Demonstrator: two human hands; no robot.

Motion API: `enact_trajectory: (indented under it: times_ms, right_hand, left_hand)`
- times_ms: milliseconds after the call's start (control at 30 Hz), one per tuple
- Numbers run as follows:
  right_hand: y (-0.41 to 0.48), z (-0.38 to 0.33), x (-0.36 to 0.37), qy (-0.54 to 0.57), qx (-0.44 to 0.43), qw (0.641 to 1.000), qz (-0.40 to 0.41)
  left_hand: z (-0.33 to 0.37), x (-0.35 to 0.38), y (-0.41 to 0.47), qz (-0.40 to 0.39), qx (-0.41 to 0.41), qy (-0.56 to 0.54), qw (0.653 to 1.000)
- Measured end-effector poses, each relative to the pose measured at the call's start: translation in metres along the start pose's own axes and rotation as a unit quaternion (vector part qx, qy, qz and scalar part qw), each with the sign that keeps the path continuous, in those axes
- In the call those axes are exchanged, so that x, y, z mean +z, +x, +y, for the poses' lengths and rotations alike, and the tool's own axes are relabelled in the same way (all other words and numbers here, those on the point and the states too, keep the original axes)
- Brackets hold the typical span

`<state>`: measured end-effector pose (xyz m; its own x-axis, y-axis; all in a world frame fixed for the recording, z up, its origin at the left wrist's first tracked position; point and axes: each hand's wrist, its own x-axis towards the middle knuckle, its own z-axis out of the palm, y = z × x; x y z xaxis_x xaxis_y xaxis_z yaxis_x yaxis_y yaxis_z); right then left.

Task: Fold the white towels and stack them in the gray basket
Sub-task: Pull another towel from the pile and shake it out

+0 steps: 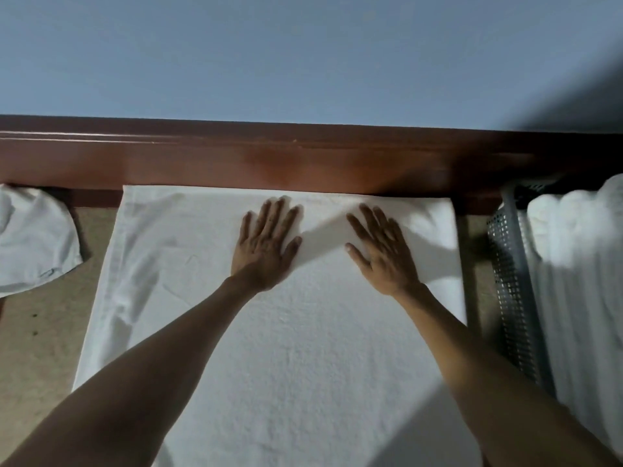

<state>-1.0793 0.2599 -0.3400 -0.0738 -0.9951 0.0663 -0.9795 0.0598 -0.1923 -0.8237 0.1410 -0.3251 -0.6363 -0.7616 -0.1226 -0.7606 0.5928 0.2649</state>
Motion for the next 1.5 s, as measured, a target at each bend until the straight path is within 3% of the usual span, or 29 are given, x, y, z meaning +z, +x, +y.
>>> enact_trajectory:
  times_ms: [233,367,533,667,733,1000,1267,1400,1500]
  right_hand:
    - [-0.010,0.078,-0.018,-0.030,0.161,0.986,0.027]
    - [0.002,0.053,-0.022,0.015,0.280,0.959,0.044]
    - [0.018,-0.059,0.007,0.075,0.120,0.989,0.048]
    - [0.028,-0.101,0.022,0.046,0.194,0.980,0.018]
    - [0.025,-0.099,0.023,0.026,0.192,0.981,0.022]
    - [0.026,-0.102,0.021,0.032,0.184,0.981,0.049]
    - [0.026,-0.102,0.024,0.038,0.178,0.983,0.037]
    - [0.019,-0.119,0.021,0.024,0.196,0.980,0.007]
    - [-0.005,-0.161,0.023,0.018,0.097,0.995,-0.015]
  left_hand:
    - [0.002,0.001,0.002,-0.001,0.001,-0.003,1.000]
    - [0.003,0.000,0.001,-0.003,-0.003,0.001,1.000]
    - [0.002,0.003,0.004,-0.004,0.001,-0.004,1.000]
    - [-0.019,-0.002,-0.010,-0.015,0.052,-0.043,0.998]
    - [-0.043,-0.008,-0.028,-0.016,0.063,-0.018,0.998]
    - [-0.171,-0.049,-0.053,0.020,-0.141,-0.003,0.990]
    - [-0.197,-0.048,-0.054,0.062,-0.254,-0.040,0.964]
    - [-0.166,-0.056,-0.060,0.048,-0.239,-0.037,0.969]
    - [-0.115,-0.036,-0.099,0.019,-0.140,-0.049,0.989]
